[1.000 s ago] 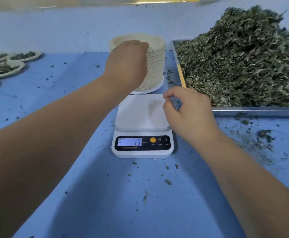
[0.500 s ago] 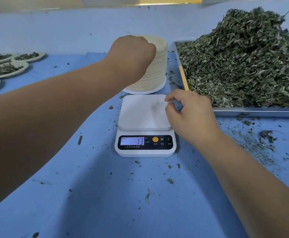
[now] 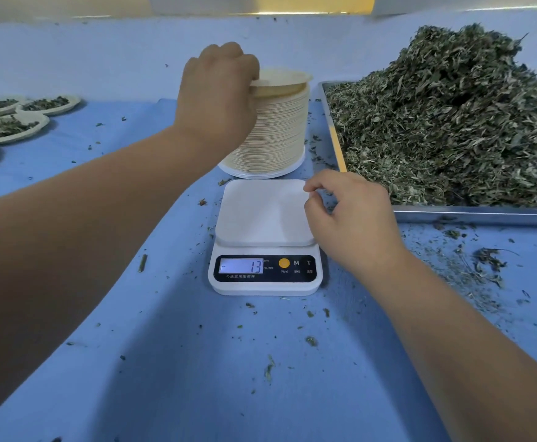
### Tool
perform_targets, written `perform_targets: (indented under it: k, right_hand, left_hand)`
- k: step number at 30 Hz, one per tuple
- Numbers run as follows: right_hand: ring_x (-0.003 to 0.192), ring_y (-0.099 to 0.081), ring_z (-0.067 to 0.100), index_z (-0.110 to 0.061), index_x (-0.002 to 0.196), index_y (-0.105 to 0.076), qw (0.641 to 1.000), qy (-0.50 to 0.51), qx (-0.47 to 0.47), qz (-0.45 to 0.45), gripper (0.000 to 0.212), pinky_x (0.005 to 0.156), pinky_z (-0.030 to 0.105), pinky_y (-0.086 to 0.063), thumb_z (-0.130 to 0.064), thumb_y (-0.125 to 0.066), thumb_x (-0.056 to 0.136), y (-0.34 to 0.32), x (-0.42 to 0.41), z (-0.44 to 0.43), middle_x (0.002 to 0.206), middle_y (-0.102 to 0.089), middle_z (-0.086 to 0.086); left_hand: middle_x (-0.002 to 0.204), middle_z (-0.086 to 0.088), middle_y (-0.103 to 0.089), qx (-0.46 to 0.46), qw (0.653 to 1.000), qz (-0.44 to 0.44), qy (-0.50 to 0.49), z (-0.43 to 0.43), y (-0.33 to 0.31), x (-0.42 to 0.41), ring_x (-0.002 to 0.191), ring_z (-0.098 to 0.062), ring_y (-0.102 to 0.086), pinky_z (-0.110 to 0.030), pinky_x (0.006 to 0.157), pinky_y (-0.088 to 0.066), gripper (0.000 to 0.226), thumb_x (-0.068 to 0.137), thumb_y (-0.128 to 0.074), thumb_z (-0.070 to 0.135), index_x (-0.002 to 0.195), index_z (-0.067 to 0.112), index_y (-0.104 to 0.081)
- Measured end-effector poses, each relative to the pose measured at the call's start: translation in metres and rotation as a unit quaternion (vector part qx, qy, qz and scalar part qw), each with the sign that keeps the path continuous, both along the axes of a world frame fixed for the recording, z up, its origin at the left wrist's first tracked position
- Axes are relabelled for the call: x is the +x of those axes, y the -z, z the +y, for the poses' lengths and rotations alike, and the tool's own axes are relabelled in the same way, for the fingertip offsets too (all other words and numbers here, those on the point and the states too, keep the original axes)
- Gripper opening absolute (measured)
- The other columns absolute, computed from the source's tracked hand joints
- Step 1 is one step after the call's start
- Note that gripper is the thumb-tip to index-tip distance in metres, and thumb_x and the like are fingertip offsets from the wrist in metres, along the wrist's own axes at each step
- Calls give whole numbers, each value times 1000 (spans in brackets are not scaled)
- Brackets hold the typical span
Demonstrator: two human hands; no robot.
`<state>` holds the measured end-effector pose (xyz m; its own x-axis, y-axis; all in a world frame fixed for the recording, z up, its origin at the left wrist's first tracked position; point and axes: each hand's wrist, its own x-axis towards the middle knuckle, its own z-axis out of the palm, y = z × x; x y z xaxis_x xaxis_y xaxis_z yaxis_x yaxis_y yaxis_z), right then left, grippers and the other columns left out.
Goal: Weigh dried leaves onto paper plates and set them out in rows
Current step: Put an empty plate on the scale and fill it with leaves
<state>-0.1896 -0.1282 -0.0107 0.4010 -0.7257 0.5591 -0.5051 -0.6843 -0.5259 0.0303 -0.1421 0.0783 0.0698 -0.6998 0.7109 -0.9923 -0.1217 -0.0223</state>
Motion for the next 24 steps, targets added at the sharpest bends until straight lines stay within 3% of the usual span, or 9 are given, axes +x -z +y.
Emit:
perform_targets:
  k: [3,5,8,10,14,17,19,21,24]
  right_hand:
    - [95,-63,7,-21,113,-69,994,11,56,-88,27,88,30,-51,-13,-57,89,-4,1,0,105,-71,-9]
    - [95,-66,3,-23,116,-62,975,10,111,-191,32,89,33,-54,-9,-55,88,-8,1,-1,109,-69,-13]
    - [94,-69,9,-26,127,-50,951,20,147,-272,43,86,40,-58,-12,-59,88,-11,-4,-6,115,-67,-13]
    - [96,-70,11,-28,134,-45,946,15,153,-286,52,84,42,-58,-14,-59,86,-11,-7,-8,122,-64,-14]
    - [98,-70,8,-24,124,-62,959,12,124,-253,42,88,45,-58,-10,-57,84,-6,-6,-8,115,-70,-10]
    - [71,-63,6,-21,94,-70,977,13,91,-192,18,68,34,-54,-8,-60,86,-2,-7,-9,80,-69,-8]
    - [53,-46,3,-19,79,-70,989,15,68,-132,13,55,21,-38,-12,-62,87,0,-8,-10,59,-59,-8]
    - [48,-43,5,-16,77,-72,994,19,63,-82,14,50,14,-30,-13,-60,85,1,-9,-8,52,-54,-9]
    - [49,-43,6,-13,72,-71,996,23,85,-20,15,48,17,-29,-10,-59,82,1,-8,-8,52,-54,-13]
  left_hand:
    - [112,-14,-62,-86,981,165,46,6,11,-1,106,-27,-56,-22,81,-38,30,81,-43,-1,97,4,-69]
    - [115,-9,-63,-120,960,239,82,17,22,-6,106,-15,-57,-9,82,-36,29,80,-47,-4,93,5,-71]
    - [116,0,-58,-149,933,298,136,40,40,-14,108,-2,-55,-13,90,-42,25,80,-51,-7,87,6,-72]
    - [116,3,-57,-159,918,330,152,56,51,-17,110,-5,-57,-18,87,-46,24,83,-54,-8,86,8,-71]
    - [113,-1,-61,-149,895,382,177,82,70,-18,108,-9,-60,-23,83,-50,31,80,-56,-12,86,16,-70]
    - [110,0,-62,-129,897,384,175,98,84,-8,103,4,-59,-24,79,-52,29,79,-57,-9,84,17,-69]
    - [108,8,-62,-109,904,381,162,103,94,-2,100,-8,-63,-38,81,-55,31,80,-59,-10,85,18,-71]
    - [108,10,-63,-97,913,370,144,105,100,5,98,-24,-64,-47,83,-55,29,80,-61,-9,87,16,-75]
    - [111,5,-65,-85,918,363,137,105,107,13,100,-17,-66,-40,84,-56,29,83,-62,-9,95,10,-80]
